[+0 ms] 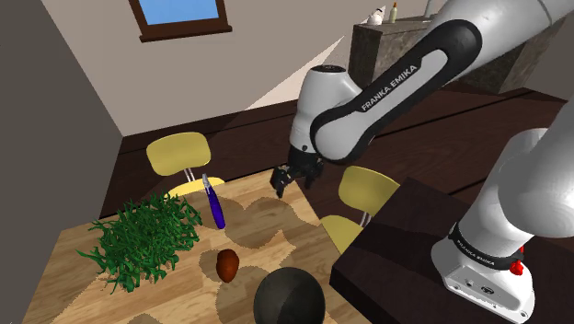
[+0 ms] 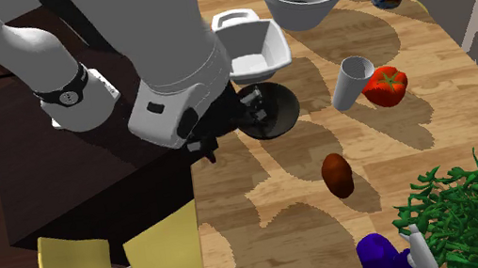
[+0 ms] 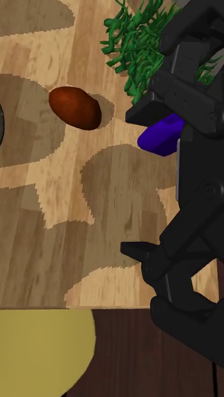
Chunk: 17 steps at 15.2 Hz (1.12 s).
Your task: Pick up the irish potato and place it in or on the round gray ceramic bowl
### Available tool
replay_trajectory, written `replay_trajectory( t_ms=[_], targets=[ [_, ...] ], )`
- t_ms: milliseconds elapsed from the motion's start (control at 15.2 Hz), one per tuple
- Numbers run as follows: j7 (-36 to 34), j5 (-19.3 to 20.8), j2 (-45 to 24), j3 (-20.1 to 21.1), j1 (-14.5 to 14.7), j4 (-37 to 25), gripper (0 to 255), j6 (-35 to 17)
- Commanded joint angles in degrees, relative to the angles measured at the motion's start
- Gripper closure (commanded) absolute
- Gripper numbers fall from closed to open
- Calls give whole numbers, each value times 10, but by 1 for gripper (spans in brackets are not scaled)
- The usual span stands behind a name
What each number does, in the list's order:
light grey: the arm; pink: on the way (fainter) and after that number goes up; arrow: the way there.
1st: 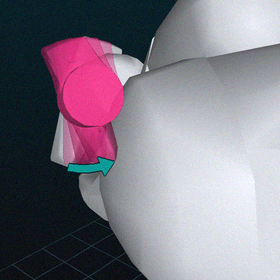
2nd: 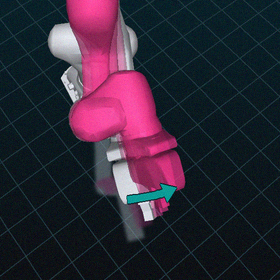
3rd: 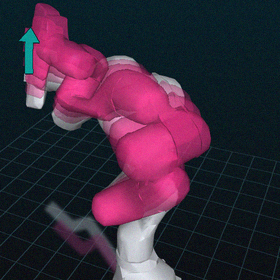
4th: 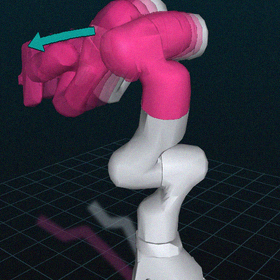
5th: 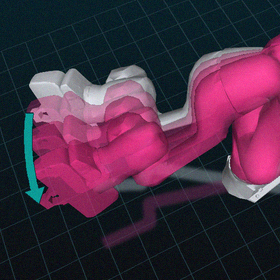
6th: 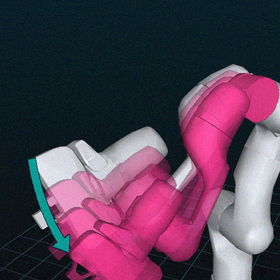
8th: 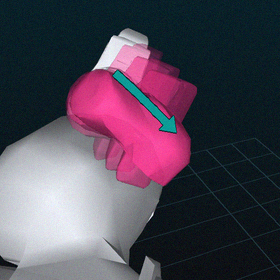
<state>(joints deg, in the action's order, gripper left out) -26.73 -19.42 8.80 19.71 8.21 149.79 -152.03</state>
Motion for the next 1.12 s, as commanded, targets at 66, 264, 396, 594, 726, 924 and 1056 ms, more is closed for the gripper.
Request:
replay_trajectory(
  t_ms=[66, 264, 396, 594, 726, 924, 1056],
  targets=[
    [-39, 19, -79, 17, 2, -26, 0, -62],
    [-95, 63, -156, 20, 13, -60, 0, -111],
    [-135, 97, -206, 10, 30, -86, 0, -138],
    [-185, 134, -276, -20, 71, -133, 0, -169],
    [-210, 147, -321, -40, 99, -167, 0, -185],
    [-237, 156, -387, -65, 137, -225, 0, -201],
    [-251, 157, -430, -77, 158, -268, 0, -208]
  ],
)
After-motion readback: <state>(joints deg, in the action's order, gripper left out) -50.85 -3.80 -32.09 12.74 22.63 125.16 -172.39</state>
